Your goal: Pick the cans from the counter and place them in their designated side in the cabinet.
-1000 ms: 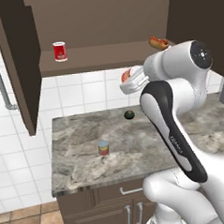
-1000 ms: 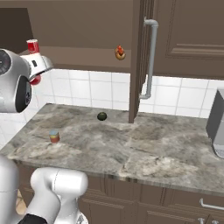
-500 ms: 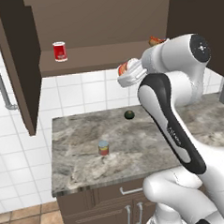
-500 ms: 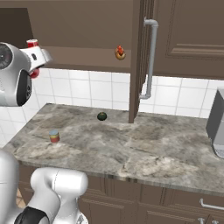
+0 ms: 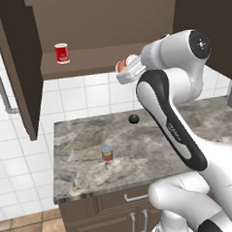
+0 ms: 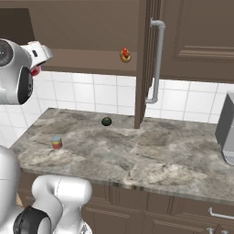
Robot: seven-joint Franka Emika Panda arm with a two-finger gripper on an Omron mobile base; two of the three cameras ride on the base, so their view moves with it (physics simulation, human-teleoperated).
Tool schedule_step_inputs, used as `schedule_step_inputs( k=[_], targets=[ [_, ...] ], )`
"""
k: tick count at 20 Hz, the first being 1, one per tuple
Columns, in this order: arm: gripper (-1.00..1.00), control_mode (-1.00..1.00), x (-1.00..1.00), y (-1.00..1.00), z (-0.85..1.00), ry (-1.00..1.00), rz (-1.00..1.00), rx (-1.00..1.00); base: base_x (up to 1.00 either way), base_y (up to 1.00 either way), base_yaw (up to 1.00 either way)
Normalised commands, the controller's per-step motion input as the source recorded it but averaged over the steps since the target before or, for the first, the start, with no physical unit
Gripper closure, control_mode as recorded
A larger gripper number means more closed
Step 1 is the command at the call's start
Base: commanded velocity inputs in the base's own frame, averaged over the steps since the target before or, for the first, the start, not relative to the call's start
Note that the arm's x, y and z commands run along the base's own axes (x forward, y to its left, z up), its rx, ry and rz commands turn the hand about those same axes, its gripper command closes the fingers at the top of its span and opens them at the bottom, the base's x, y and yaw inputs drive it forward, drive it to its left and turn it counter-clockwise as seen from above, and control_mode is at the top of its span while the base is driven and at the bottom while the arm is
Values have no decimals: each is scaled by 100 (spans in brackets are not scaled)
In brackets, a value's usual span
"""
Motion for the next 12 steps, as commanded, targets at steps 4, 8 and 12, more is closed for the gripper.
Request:
schedule_step_inputs(
  k=[4, 8, 12],
  targets=[
    [100, -100, 27, 6, 0, 0, 0, 0, 0, 0, 0],
    [100, -100, 22, 8, 4, -1, 0, 1, 0, 0, 0],
    [100, -100, 24, 11, 2, 0, 1, 1, 0, 0, 0]
  ],
)
